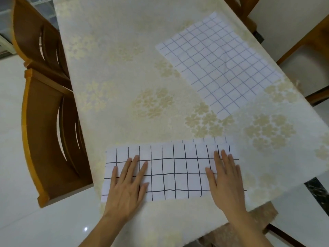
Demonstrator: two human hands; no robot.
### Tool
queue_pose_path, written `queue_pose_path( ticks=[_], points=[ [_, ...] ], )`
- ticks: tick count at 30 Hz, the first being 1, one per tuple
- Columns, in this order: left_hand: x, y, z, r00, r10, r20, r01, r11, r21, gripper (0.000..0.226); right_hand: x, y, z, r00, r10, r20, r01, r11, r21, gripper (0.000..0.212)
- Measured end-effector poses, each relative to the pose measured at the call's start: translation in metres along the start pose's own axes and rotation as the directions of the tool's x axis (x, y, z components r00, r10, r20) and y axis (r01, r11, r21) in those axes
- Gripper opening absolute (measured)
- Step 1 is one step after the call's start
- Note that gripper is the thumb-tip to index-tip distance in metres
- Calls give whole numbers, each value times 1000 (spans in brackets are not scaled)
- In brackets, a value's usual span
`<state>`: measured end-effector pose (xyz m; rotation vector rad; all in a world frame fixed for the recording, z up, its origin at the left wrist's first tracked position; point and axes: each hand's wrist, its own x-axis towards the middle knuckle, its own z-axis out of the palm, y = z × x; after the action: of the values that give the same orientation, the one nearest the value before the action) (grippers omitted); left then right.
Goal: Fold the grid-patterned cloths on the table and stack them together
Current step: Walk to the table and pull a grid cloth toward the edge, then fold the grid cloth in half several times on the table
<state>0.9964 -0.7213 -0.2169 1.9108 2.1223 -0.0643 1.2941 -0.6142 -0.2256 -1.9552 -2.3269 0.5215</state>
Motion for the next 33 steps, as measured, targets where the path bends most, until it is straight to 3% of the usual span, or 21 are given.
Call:
queue_pose_path(
  ticks=[13,20,33],
  points=[
    [-10,-18,11,999,-32,28,31,999,45,64,28,19,7,995,-100,-2,99,980,-175,70],
    [11,-3,1,997,75,-31,-75,997,4,64,21,-5,7,993,-118,3,116,977,-177,73],
    [18,-21,-5,1000,-23,-8,23,1000,-13,65,39,-6,5,998,-67,5,67,985,-161,77]
  ],
)
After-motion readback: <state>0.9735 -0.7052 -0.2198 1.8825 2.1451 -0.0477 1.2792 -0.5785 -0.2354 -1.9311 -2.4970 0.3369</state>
